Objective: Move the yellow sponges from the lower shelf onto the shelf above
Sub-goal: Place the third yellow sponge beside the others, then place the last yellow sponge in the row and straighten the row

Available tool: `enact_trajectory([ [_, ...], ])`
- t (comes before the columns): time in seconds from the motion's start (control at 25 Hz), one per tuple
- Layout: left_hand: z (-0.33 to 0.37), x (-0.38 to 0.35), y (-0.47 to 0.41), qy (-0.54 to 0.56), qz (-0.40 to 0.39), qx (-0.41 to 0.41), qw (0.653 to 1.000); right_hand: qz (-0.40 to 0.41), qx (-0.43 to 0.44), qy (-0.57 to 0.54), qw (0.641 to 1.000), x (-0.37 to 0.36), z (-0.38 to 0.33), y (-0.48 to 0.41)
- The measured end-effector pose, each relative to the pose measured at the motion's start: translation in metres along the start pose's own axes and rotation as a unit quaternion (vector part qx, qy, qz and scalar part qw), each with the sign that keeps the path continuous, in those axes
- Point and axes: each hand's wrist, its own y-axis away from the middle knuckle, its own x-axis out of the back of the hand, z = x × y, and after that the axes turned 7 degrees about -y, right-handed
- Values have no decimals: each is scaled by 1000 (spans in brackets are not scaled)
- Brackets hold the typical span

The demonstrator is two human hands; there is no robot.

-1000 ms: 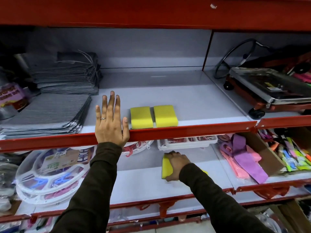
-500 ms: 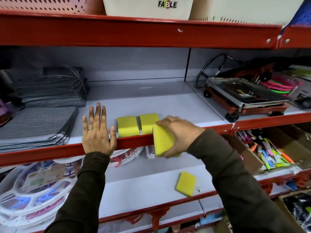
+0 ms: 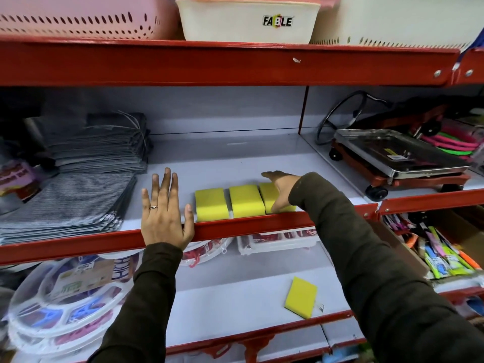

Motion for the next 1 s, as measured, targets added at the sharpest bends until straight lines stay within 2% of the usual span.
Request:
enact_trajectory([
  [0.08, 0, 0, 0, -1, -3, 1, 1000, 109, 36, -75, 991, 3, 0, 22],
  [0.16, 1, 0, 0, -3, -3, 2, 1000, 193, 87, -206, 955, -3, 3, 56],
  [0.2, 2, 0, 0, -6, -1, 1, 1000, 187, 95, -256, 944, -12, 6, 72],
  [0.28, 3, 1, 1, -11, 1, -3, 1000, 75, 39, -295, 952, -46, 20, 97],
  [0.36, 4, 2, 1, -11, -2, -5, 1000, -85, -81, -230, 966, -88, 43, 98],
  [0.44, 9, 3, 1, -9, -4, -10, 1000, -174, -183, -164, 954, -134, 67, 84],
  [0.6, 23, -1, -2, -1, -1, -4, 1000, -153, -256, -103, 949, -208, 95, 58],
  [0.72, 21, -3, -2, 7, 5, -11, 1000, -148, -270, -81, 948, -247, 103, 56],
  [0.88, 20, -4, -1, 10, 17, -11, 1000, -85, -280, -76, 953, -269, 105, 58],
  [1.0, 20, -4, -2, 8, 15, -12, 1000, -81, -271, -83, 956, -268, 104, 57],
])
